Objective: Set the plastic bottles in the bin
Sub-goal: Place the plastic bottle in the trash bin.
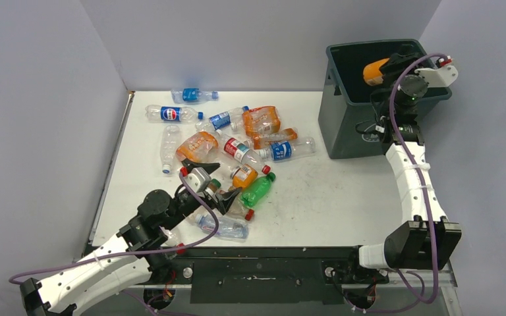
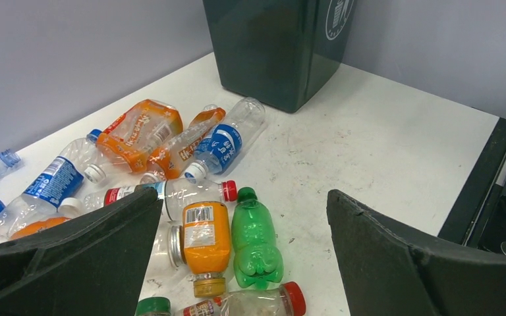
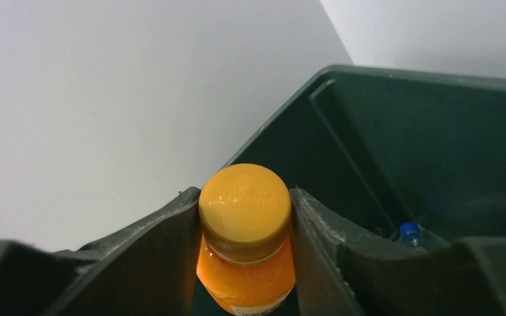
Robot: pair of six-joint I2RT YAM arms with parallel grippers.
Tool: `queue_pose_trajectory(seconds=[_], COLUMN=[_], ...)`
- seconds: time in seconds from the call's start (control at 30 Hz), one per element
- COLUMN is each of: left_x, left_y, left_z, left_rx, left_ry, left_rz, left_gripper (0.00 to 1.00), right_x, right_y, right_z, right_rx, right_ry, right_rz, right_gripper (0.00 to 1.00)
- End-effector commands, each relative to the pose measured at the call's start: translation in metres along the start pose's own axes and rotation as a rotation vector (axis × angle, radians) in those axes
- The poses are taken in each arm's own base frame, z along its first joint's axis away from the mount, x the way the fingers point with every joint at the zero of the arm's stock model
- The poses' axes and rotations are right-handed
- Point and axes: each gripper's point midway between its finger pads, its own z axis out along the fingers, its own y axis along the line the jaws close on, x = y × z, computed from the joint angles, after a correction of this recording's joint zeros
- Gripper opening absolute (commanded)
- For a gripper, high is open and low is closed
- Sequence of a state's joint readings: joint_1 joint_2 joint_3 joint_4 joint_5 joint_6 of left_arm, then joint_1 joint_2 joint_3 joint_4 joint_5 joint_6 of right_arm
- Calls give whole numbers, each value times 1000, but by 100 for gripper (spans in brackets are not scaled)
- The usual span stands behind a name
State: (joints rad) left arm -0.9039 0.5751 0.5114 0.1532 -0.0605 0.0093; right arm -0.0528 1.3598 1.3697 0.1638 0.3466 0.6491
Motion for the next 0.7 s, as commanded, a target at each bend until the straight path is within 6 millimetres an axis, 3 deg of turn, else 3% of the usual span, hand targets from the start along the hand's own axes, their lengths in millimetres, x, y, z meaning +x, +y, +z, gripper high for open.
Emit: queue_pose_trajectory(seconds=[0.0,0.1,0.2,0.33,0.5,0.67], left_x=[-30,-29,-28,-23,-17,-18], left_y=[4,6,11,19,28,31], left_z=[0,0,2,6,8,5], left_rx=[-25,-37,-70,-130,-185,-204], left_ry=[-63,-57,-38,18,61,47], left_rz=[17,16,-8,-56,-52,-61], left_gripper=[96,96,96,96,96,96], right_x=[3,5,-2,-17,-4,47], right_y=[21,24,33,64,112,144], right_z=[-4,-6,-12,-31,-83,-156], right_rx=[-123,-138,-161,-252,-413,-578], right_ry=[19,37,39,41,133,319], right_rz=[51,59,79,99,141,141], right_gripper=[61,77,83,87,89,89])
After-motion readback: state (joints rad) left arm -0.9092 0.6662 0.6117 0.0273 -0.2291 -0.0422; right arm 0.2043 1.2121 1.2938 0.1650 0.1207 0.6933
